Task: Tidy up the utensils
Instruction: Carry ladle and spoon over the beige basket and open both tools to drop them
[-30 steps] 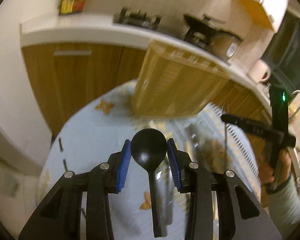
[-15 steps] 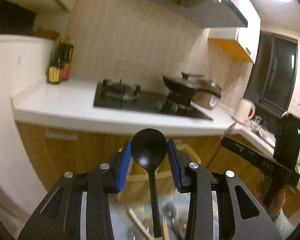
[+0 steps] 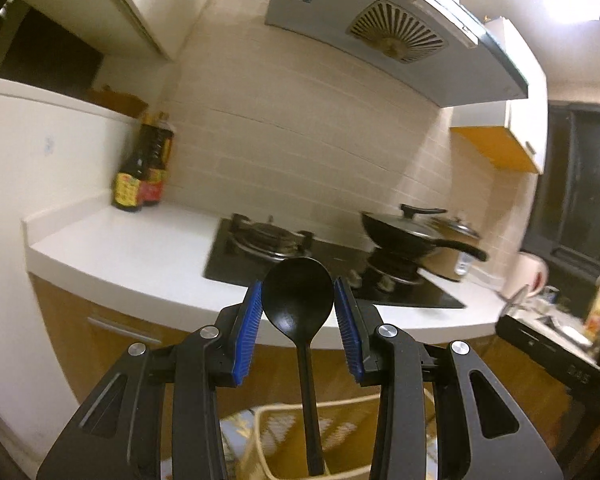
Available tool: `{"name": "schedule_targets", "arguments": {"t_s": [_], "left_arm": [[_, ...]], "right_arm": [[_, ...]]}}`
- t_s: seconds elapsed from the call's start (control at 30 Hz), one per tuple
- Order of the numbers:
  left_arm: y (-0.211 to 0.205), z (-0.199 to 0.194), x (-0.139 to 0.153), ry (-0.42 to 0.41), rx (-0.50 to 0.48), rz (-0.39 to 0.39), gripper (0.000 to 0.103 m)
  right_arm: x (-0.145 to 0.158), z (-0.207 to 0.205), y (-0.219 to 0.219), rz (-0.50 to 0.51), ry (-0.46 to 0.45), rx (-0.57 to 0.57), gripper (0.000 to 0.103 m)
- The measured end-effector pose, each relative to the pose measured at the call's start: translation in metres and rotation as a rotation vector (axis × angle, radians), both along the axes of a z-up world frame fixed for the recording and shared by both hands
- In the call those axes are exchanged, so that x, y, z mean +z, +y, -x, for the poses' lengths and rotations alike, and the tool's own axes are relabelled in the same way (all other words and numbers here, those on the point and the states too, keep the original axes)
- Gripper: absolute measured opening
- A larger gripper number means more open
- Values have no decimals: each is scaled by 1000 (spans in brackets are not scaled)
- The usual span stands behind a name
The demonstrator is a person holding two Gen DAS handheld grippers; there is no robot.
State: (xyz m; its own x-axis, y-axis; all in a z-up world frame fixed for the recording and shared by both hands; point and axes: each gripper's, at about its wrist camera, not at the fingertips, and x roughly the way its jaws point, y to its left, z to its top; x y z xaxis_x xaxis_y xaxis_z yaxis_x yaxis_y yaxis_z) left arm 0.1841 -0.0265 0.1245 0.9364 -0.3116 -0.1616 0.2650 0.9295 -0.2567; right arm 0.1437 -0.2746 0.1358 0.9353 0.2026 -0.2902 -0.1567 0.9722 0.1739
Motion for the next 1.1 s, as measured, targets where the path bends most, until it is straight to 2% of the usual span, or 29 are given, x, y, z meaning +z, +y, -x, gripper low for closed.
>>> {"name": "schedule_targets", "arguments": {"t_s": [0.1,0.4,0.67,0.77,0.83,0.9,1.0,1.1], "left_arm": [[-5,-6,-10,-12,46,-21,35],[-11,-10,-37,-15,91,-58,35],[-12,-4,-54,20,51,-97,36],[-7,0,-56,44,21,-86,42],[-2,4,-57,73,-21,-70,49],[3,11,-57,91,-37,-51,49],[17,21,-57,145,-85,-2,49],[30,32,-58,208,-110,19,49]], "right_arm": [[-13,-11,1,8,19,-12,28],[-44,-20,7,31,66,0,28],[-54,-11,7,30,90,1,28],[-56,-6,8,32,105,11,28],[-57,-2,9,30,125,21,32],[-57,2,9,17,139,46,56],[-56,15,9,22,134,49,56],[-56,24,9,24,176,33,56]]}}
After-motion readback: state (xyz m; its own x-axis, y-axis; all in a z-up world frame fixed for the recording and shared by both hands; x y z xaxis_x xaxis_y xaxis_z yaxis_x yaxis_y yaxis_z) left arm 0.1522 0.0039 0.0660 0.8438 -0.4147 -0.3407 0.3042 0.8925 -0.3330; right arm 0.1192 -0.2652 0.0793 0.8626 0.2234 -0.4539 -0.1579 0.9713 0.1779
